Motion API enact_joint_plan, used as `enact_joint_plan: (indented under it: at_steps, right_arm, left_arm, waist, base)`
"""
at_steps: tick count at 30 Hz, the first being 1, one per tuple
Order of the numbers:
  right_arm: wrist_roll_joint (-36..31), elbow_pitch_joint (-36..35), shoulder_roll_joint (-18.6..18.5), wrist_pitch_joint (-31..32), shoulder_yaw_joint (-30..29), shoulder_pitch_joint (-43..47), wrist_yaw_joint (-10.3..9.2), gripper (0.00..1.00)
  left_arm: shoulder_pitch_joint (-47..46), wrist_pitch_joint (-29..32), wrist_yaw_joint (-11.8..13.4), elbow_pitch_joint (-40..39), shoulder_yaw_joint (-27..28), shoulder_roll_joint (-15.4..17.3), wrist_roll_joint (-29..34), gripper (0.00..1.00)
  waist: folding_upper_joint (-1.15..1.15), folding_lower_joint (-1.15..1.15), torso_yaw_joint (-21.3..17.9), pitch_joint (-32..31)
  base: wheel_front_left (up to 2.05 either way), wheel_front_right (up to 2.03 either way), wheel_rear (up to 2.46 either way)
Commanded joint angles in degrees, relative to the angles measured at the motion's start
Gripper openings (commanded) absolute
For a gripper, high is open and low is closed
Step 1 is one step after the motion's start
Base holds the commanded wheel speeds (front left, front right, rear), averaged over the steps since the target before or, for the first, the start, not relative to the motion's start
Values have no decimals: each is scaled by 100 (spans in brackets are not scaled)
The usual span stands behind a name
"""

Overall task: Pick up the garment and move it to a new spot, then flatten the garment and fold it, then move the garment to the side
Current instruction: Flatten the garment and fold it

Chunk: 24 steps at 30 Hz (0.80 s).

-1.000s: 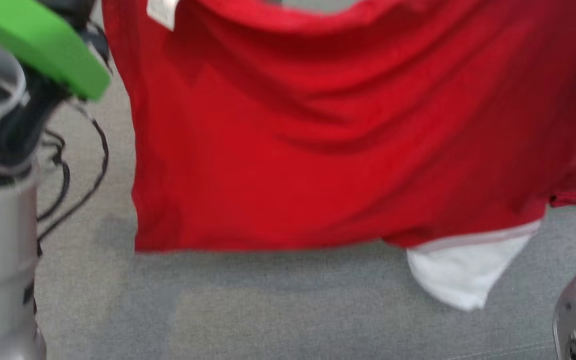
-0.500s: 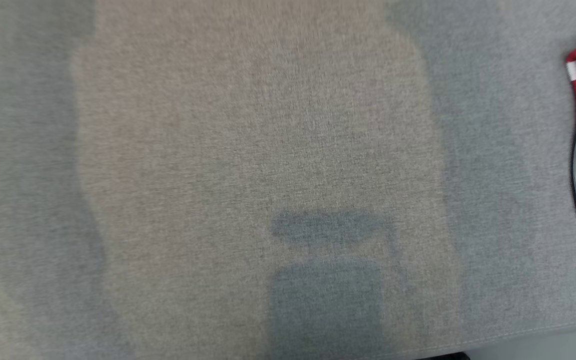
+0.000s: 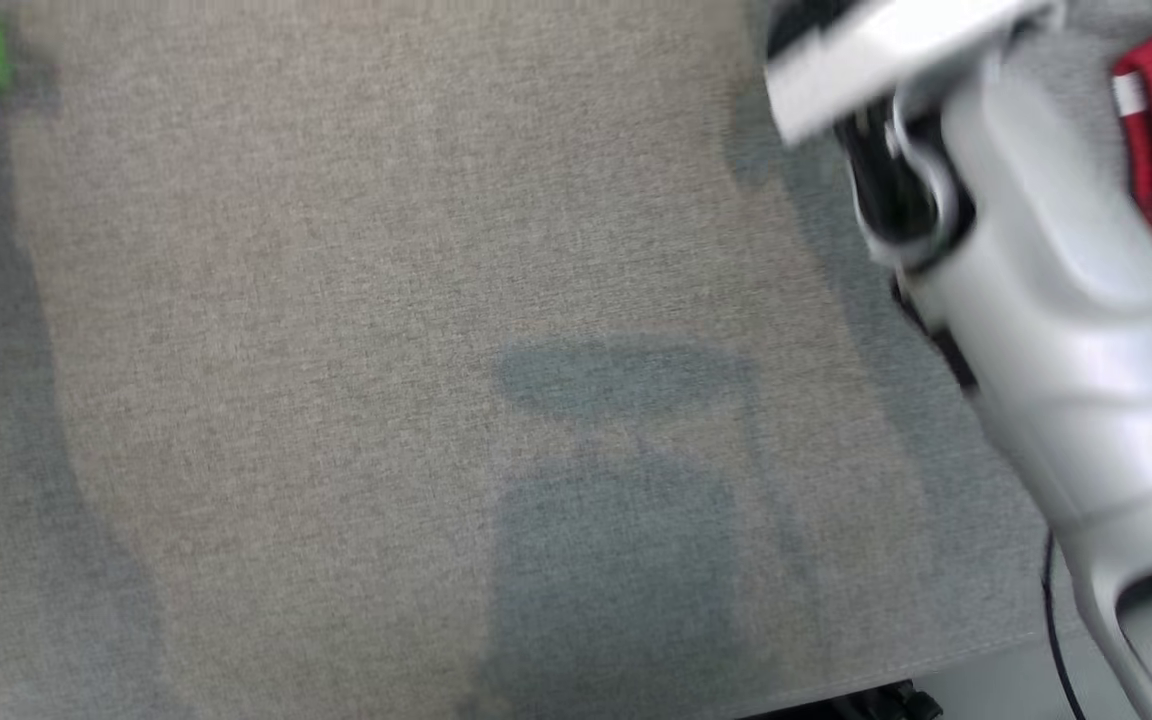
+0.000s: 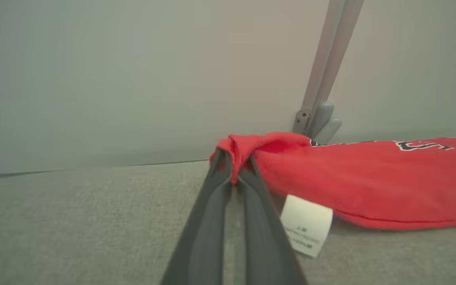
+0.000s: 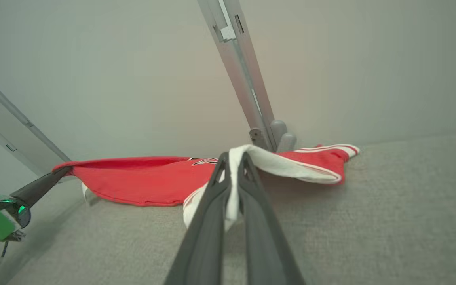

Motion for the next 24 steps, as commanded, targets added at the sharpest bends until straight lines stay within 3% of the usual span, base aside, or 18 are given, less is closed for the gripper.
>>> enact_joint_plan:
  at_steps: [1, 8, 16, 20, 24]
  right_arm:
    - [154, -162, -163, -75, 76, 339, 1, 0]
    - [995, -833, -854, -155, -38, 2106, 1, 0]
    - [1476, -1355, -1484, 107, -147, 3528, -1, 0]
    - [1707, -1648, -1897, 307, -427, 4402, -3, 0]
    - [1953, -2124, -2230, 350, -837, 5429, -4, 0]
  left_arm:
    - [345, -45, -20, -125, -20, 11, -150, 0]
    - [2168, -71, -18, -958, -325, 196, -792, 0]
    - [3788, 34, 11, -1670, -314, 425, -1092, 0]
    - [4912, 275, 204, -2422, -361, 420, -1282, 0]
    - [6125, 464, 636, -3410, -448, 324, -1373, 0]
  waist:
    - [32, -1, 12, -644]
    - [32, -1, 123, -1628]
    - [32, -1, 169, -2573]
    - [32, -1, 244, -3010]
    - [32, -1, 361, -3279]
  base:
    - [0, 0, 0]
    - [0, 0, 0]
    - [0, 0, 0]
    - [0, 0, 0]
    - [0, 0, 0]
